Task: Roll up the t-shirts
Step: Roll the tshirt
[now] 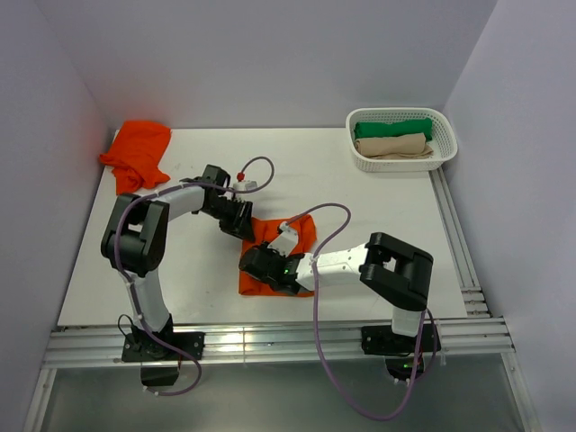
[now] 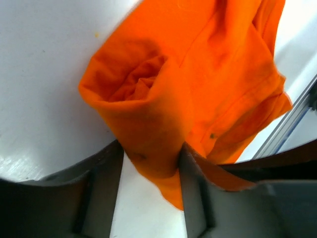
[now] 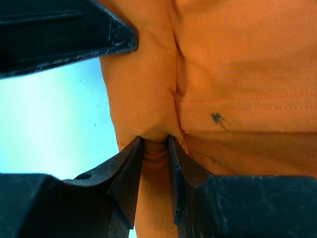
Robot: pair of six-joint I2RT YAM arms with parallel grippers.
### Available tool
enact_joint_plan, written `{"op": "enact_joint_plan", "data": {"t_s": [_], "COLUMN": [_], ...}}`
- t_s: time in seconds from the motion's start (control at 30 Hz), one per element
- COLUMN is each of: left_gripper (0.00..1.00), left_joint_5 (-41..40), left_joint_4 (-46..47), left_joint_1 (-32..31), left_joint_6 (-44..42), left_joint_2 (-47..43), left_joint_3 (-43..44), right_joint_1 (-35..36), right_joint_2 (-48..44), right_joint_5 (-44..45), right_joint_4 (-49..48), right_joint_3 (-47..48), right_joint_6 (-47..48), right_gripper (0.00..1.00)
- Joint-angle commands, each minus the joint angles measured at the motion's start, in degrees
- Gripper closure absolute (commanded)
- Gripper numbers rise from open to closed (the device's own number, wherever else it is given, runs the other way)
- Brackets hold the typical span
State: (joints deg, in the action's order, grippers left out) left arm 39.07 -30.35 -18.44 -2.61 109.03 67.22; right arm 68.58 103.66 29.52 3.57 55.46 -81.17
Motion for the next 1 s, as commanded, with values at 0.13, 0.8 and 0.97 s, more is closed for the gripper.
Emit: {"op": "enact_joint_plan", "data": {"t_s": [0.13, 0.8, 0.97], "left_gripper": [0.83, 1.00, 1.00], "left_joint_5": [-9.34, -23.95, -24.21], "left_joint_4": [0.56, -5.16, -5.60], "left_joint_1": [-1.42, -8.19, -8.55], "left_joint_6": [4.46, 5.25, 5.60], "left_joint_2": [-1.18, -6.55, -5.94], "left_joint_3": [1.69, 2.74, 3.62], "right_joint_1": [-0.46, 3.41, 3.41], "right_joint_2": [3.22, 14.01, 19.03], "right_joint_5": [-1.84, 12.85, 12.93], "right_joint_4": [9.34, 47.75, 51.79], "right_joint_3": [-0.19, 38.30, 44.73], "right_joint_6": [0.66, 5.58, 5.85], "right_gripper": [0.66, 0.48, 0.48]}}
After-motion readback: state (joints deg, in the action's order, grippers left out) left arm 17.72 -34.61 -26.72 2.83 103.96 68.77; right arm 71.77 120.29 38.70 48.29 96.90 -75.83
